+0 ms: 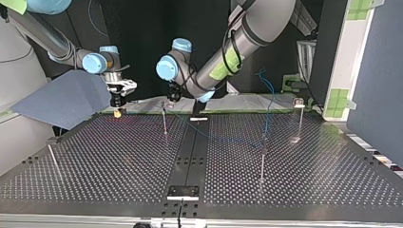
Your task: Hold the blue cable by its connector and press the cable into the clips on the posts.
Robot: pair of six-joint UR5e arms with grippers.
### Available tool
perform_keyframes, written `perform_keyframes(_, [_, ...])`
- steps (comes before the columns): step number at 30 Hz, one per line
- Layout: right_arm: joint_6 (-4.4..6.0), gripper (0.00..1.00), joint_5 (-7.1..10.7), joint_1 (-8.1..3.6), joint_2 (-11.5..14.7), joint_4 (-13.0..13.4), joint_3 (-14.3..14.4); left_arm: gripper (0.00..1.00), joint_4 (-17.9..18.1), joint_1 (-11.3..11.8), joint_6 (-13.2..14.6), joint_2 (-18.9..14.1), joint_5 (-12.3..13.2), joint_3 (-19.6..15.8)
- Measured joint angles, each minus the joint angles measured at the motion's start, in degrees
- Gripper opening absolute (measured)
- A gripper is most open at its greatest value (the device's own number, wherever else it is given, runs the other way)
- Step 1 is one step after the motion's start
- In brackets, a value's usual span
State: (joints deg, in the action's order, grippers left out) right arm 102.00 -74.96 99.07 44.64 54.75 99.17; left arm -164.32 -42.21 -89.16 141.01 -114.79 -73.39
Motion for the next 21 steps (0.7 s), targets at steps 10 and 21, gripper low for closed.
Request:
perform_keyframes(10, [1.22, 0.00, 0.28, -0.06, -0.1, 0.0, 0.0, 1.00, 0.0, -4.4, -2.1, -0.2, -1.4, -5.2])
perform_keyframes(21, [1.37, 0.00, 0.33, -0.07, -0.2, 0.0, 0.0, 1.00, 5.2, -3.7, -3.5, -0.1, -0.6, -6.0])
